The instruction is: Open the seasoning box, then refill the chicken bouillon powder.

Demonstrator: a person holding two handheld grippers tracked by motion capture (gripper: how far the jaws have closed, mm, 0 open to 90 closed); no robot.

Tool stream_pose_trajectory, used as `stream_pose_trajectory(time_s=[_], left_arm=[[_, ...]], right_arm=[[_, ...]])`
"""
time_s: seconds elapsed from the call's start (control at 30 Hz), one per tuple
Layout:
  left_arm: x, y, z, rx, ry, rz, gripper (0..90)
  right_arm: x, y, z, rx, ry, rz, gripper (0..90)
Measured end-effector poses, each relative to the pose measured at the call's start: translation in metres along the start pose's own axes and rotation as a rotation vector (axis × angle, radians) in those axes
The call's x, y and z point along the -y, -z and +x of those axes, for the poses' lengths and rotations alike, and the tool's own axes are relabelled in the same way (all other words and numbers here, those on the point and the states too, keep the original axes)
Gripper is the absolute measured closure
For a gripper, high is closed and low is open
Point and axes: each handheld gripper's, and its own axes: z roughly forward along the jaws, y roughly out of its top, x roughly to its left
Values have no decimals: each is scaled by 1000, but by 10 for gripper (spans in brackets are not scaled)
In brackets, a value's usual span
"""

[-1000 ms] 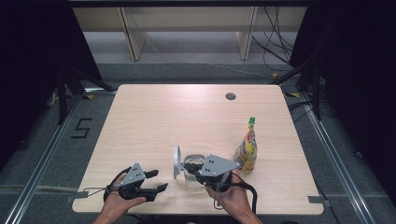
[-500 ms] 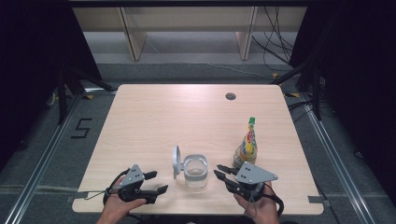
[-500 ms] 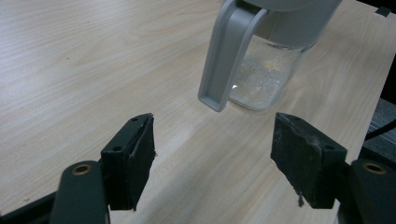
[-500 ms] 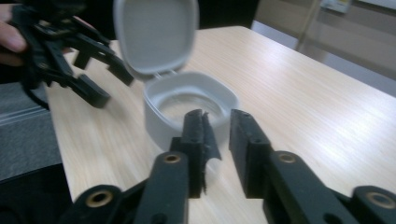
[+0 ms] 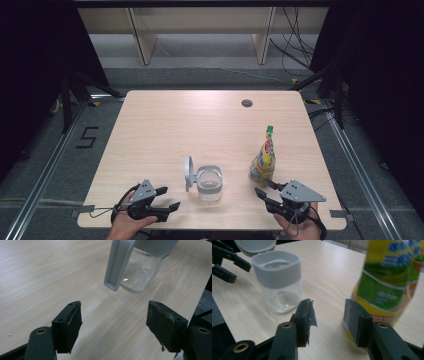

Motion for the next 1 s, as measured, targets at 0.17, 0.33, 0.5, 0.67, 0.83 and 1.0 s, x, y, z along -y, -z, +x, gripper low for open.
stream_pose_trajectory(time_s=[0.17, 0.33, 0.5, 0.67, 0.83, 1.0], left_arm=[[0, 1, 1, -16, -19, 8, 262], [0, -1, -1, -8, 2, 3, 271], [-1, -1, -1, -10, -14, 12, 271], [-1, -1, -2, 5, -10, 9, 271], [-1, -3, -3, 7, -36, -1, 274], [-2, -2, -3, 20, -36, 13, 291]], right_arm=[[10, 0, -11, 53, -37, 15, 437], [16, -3, -14, 66, -98, 44, 322], [19, -9, -19, 98, -115, 57, 224], [21, -9, -20, 140, -170, 63, 179], [20, -16, -26, 142, -149, 40, 165], [19, -27, -30, 151, -122, 40, 158]])
